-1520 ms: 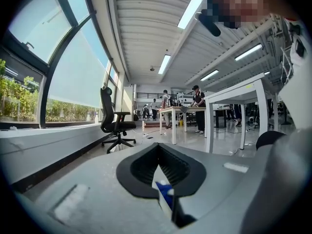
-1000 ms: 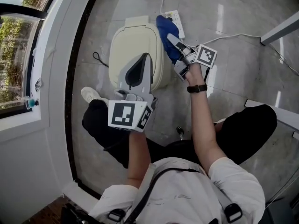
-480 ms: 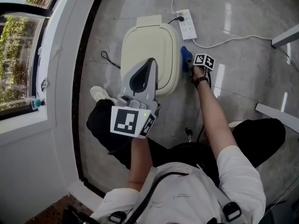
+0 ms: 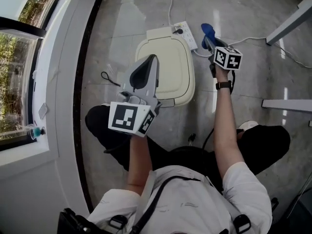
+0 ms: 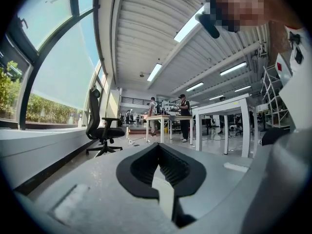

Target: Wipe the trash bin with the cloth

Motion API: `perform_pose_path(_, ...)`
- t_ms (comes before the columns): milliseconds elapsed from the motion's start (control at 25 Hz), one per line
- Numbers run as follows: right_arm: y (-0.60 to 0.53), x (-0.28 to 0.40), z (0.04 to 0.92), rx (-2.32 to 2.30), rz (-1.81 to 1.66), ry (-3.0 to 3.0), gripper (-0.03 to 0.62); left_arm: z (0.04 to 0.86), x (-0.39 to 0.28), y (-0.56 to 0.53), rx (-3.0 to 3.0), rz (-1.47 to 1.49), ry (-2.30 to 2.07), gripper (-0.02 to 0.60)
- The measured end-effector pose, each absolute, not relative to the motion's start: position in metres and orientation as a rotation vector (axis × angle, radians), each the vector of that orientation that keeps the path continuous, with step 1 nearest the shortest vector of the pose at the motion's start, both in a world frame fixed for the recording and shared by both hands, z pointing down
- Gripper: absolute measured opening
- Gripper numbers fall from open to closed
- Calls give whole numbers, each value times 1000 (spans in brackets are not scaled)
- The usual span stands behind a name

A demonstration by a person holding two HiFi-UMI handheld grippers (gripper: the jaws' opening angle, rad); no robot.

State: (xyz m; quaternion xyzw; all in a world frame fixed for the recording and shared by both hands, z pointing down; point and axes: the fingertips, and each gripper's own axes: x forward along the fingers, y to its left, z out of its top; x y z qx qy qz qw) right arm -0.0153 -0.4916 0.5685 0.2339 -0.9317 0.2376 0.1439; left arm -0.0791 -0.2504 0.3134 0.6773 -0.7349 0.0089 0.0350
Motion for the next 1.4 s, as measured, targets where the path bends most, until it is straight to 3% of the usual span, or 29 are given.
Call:
perform_pose_path(160,-460,-49,414,394,114,-2868,63,301,-102,-233,2115,-14,-2281,-3)
perform_pose_path(320,-371,-129,377,-62,-350,-2706,63,288,-135,-213,2092,-98,-2327,-3)
perform_pose_path(560,-349,-199,460,-150,-304,-2278,63,272,-150,-180,2065,-163,-2365,-3)
perform_pose_path(960,-293,-244,473,-331,-299,-2200,63,262,-169,-142,1989,-221,-2457,-3)
perform_pose_path(1120,-226,-234,477,-544,-354,-2117,63,258,-173,-127,1945,-245,-2493,-3)
perform_pose_path(1400,-128,-158,475,-886,-460,-1919,63,252,-159,-123,1924,-243,-2511,-3)
